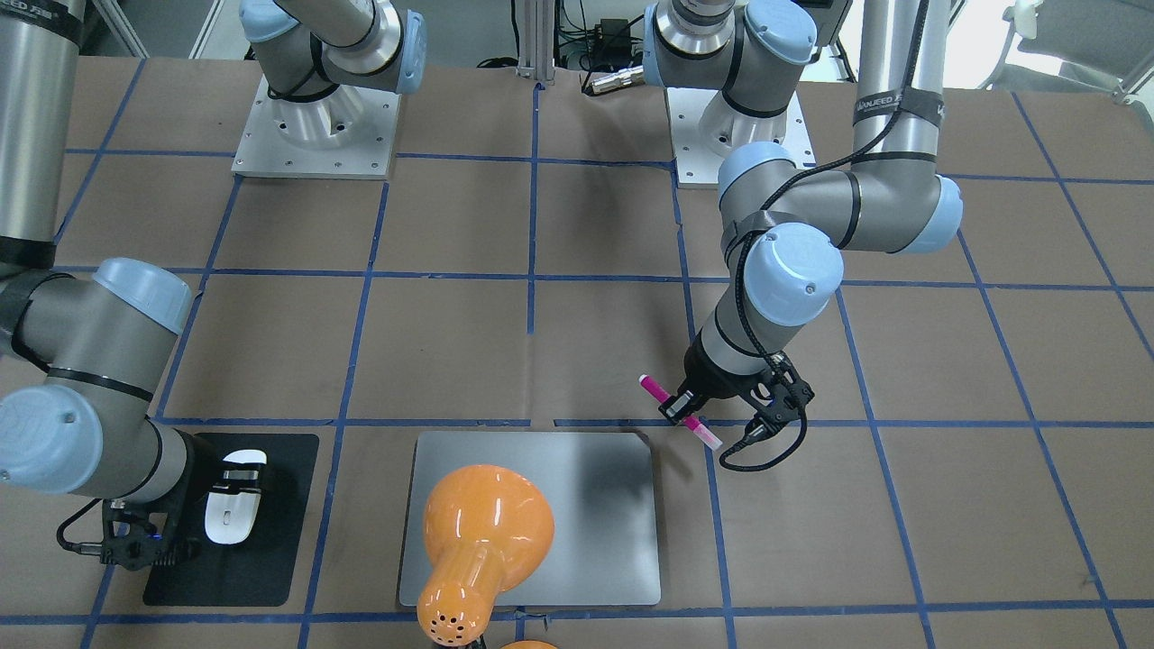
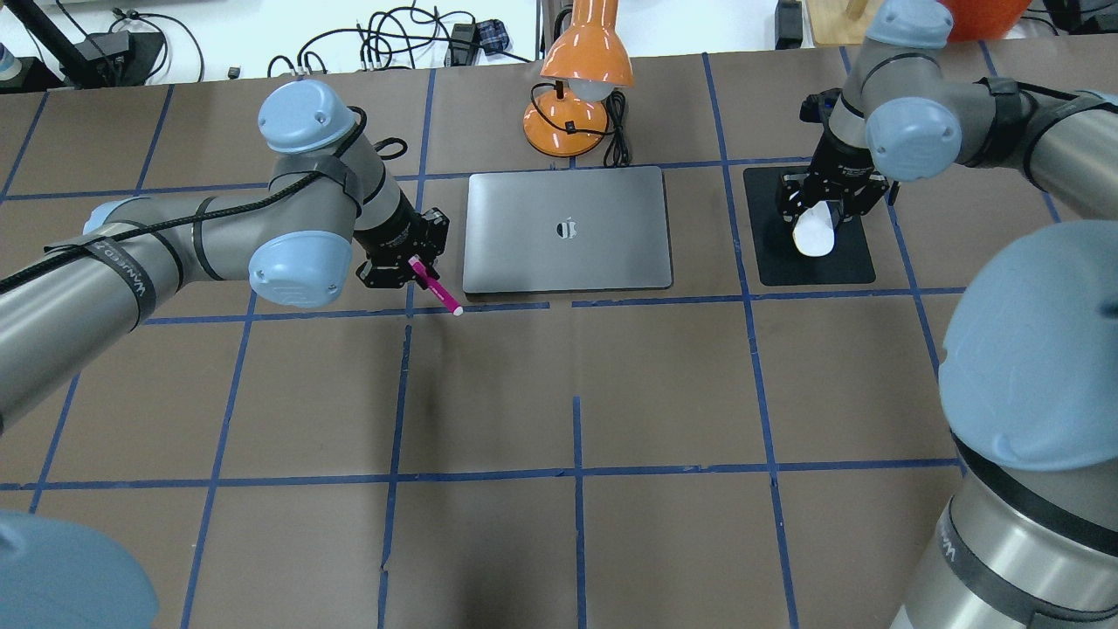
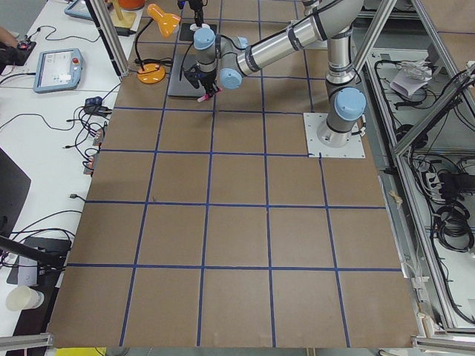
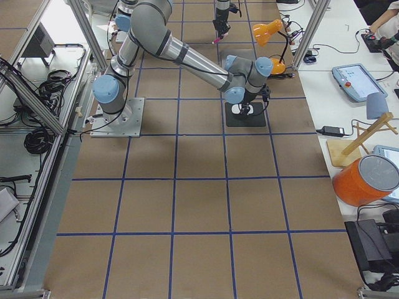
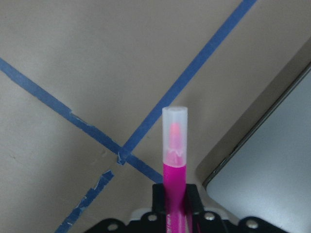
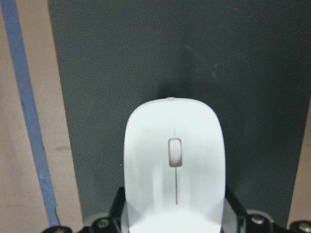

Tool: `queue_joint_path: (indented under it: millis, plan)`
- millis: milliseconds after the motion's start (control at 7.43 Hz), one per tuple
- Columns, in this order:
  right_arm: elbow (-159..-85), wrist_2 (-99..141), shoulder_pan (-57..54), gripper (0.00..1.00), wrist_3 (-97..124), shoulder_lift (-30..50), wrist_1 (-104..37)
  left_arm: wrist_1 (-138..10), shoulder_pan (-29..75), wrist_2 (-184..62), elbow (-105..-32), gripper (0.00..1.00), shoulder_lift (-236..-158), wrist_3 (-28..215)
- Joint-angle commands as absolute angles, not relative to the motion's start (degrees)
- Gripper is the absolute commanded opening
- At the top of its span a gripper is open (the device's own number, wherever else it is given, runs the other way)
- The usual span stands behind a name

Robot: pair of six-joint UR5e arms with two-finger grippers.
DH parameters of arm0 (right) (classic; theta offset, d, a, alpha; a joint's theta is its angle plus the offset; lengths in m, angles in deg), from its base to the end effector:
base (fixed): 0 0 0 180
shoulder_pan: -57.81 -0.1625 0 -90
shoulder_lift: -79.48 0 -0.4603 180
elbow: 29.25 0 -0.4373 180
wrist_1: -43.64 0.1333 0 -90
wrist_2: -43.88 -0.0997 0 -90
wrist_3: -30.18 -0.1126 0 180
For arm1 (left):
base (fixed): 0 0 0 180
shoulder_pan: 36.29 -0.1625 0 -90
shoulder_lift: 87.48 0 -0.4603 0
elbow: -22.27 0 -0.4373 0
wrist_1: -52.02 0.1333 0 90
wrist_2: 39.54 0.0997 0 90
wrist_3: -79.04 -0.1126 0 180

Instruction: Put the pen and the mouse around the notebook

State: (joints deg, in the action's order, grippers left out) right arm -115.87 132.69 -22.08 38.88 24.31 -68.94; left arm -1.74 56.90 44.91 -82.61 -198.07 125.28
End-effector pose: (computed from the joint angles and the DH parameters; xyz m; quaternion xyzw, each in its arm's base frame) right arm 0.0077 -0.7298 0.1856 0.0131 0.9969 0.0746 0.0228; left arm -0.1784 -0.6102 0.2289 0.3662 -0.9293 -0.0141 0.0468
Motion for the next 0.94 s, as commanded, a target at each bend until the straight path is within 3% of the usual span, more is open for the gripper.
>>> queue_joint_path:
  millis: [0, 269, 808]
  plan:
    - [-116.0, 133.2, -22.1, 0.8, 38.9, 24.6, -69.2, 0.4, 63.8, 45.2, -82.5, 0.0, -198.6, 143.2]
    - [-115.2, 132.8, -22.1, 0.99, 38.9, 24.0, -69.3, 2.5, 68.5, 45.0, -82.8, 0.0, -198.9, 155.3]
    - [-104.4, 133.3, -24.7, 1.0, 38.6, 20.9, -54.9, 2.5, 73.8, 45.1, -82.8, 0.0, -201.2, 172.6]
